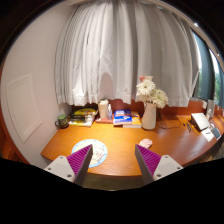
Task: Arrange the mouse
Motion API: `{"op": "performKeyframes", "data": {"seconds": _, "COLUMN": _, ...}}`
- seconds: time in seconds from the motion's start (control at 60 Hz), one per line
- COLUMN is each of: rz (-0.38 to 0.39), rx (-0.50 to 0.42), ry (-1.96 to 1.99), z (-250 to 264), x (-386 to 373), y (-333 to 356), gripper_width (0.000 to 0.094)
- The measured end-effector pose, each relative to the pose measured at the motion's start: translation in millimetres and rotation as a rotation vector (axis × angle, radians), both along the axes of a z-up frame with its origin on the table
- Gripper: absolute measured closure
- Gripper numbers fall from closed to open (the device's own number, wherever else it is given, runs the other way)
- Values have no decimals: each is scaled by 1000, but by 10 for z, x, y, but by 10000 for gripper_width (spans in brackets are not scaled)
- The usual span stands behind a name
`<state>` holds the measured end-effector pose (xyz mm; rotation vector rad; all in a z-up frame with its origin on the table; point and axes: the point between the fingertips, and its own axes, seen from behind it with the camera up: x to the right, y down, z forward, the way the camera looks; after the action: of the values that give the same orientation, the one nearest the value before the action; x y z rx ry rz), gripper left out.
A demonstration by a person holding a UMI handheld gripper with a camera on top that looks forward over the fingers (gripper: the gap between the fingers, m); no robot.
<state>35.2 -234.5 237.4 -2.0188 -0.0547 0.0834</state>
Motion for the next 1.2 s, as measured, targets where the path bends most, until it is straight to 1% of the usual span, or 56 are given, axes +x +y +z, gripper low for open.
{"op": "performKeyframes", "data": {"seconds": 0.017, "rz": -9, "rx": -27, "ry": -17, "z": 62, "x": -103, "y": -16, "gripper_width": 87}}
{"op": "performKeyframes", "data": {"seconds": 0.033, "rz": -8, "rx": -38, "ry": -21, "z": 7, "x": -119, "y": -27, "gripper_width": 85}}
{"op": "performKeyframes", "data": {"seconds": 0.05, "rz": 0, "rx": -34, "ry": -13, "z": -165, "x": -37, "y": -32, "gripper_width": 83}}
{"op": "performKeyframes", "data": {"seconds": 0.117, "rz": -21, "rx": -73, "ry": -30, "z": -427, "x": -74, "y": -53, "gripper_width": 75}}
{"op": "performKeyframes", "data": {"seconds": 0.133, "rz": -22, "rx": -75, "ry": -25, "z": -340, "x": 28, "y": -197, "gripper_width": 75}}
{"op": "performKeyframes", "data": {"seconds": 0.15, "rz": -32, "rx": -88, "ry": -38, "z": -569, "x": -52, "y": -103, "gripper_width": 74}}
{"op": "performKeyframes", "data": {"seconds": 0.167, "rz": -38, "rx": -97, "ry": -42, "z": -652, "x": -39, "y": -105, "gripper_width": 73}}
{"op": "performKeyframes", "data": {"seconds": 0.367, "rz": -124, "rx": -233, "ry": -43, "z": -1494, "x": 371, "y": -241, "gripper_width": 75}}
{"op": "performKeyframes", "data": {"seconds": 0.533, "rz": -176, "rx": -285, "ry": -57, "z": -1916, "x": 840, "y": -68, "gripper_width": 74}}
{"op": "performKeyframes", "data": {"seconds": 0.683, "rz": -209, "rx": -299, "ry": -50, "z": -2143, "x": 1130, "y": 377, "gripper_width": 86}}
{"op": "performKeyframes", "data": {"seconds": 1.0, "rz": -199, "rx": -334, "ry": -14, "z": -2466, "x": 1391, "y": 1653, "gripper_width": 80}}
{"op": "performKeyframes", "data": {"seconds": 1.083, "rz": -175, "rx": -359, "ry": -13, "z": -2514, "x": 1417, "y": 1903, "gripper_width": 83}}
{"op": "performKeyframes", "data": {"seconds": 1.15, "rz": -170, "rx": -358, "ry": -15, "z": -2527, "x": 1432, "y": 2081, "gripper_width": 69}}
{"op": "performKeyframes", "data": {"seconds": 1.2, "rz": -148, "rx": -360, "ry": -14, "z": -2527, "x": 1412, "y": 2204, "gripper_width": 75}}
